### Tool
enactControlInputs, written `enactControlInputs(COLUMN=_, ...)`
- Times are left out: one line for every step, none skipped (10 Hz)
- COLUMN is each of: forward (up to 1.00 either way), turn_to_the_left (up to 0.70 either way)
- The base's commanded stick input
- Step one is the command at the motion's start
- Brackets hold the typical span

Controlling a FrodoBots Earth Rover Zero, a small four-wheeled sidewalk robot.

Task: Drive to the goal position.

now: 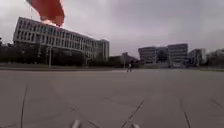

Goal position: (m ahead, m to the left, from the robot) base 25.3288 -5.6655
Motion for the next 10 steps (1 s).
enactControlInputs(forward=0.70, turn_to_the_left=0.00)
enactControlInputs(forward=0.70, turn_to_the_left=0.00)
enactControlInputs(forward=0.70, turn_to_the_left=0.00)
enactControlInputs(forward=0.70, turn_to_the_left=-0.01)
enactControlInputs(forward=0.70, turn_to_the_left=-0.03)
enactControlInputs(forward=0.70, turn_to_the_left=-0.17)
enactControlInputs(forward=0.70, turn_to_the_left=-0.28)
enactControlInputs(forward=0.70, turn_to_the_left=-0.30)
enactControlInputs(forward=0.70, turn_to_the_left=-0.30)
enactControlInputs(forward=0.70, turn_to_the_left=-0.30)
